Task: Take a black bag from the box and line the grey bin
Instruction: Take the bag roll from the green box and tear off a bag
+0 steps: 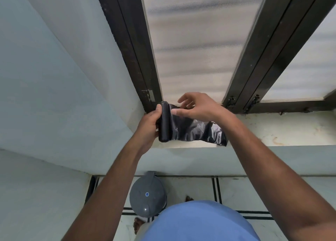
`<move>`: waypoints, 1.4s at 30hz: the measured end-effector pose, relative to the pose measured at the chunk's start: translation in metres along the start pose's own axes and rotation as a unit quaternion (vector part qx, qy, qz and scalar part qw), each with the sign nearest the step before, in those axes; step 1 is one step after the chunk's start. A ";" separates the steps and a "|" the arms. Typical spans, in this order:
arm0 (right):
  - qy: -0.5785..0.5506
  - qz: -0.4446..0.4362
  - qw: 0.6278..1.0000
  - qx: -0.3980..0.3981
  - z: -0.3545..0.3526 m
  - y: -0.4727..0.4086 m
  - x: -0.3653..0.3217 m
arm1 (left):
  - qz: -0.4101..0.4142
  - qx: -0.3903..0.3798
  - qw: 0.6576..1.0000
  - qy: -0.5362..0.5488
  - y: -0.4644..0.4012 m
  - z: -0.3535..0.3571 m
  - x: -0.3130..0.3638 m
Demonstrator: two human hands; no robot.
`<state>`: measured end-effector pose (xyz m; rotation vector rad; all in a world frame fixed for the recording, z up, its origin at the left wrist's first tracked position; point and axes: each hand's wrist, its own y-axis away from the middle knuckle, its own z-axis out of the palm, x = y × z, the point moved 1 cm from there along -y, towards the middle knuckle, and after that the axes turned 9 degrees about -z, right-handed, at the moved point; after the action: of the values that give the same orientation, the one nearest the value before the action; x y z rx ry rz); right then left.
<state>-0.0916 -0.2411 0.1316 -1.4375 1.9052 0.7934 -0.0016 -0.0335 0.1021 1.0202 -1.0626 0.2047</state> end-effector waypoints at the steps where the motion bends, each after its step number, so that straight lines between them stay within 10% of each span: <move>1: -0.007 -0.004 1.000 -0.013 0.002 -0.002 -0.002 | -0.002 -0.002 1.000 0.008 0.000 0.001 0.000; 42: -0.029 0.013 0.999 -0.044 -0.005 -0.005 0.000 | 0.023 -0.041 0.997 0.056 0.004 -0.003 -0.002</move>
<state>-0.0870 -0.2464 0.1343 -1.4289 1.8704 0.9308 -0.0032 -0.0288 0.1030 0.9007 -0.9861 0.2504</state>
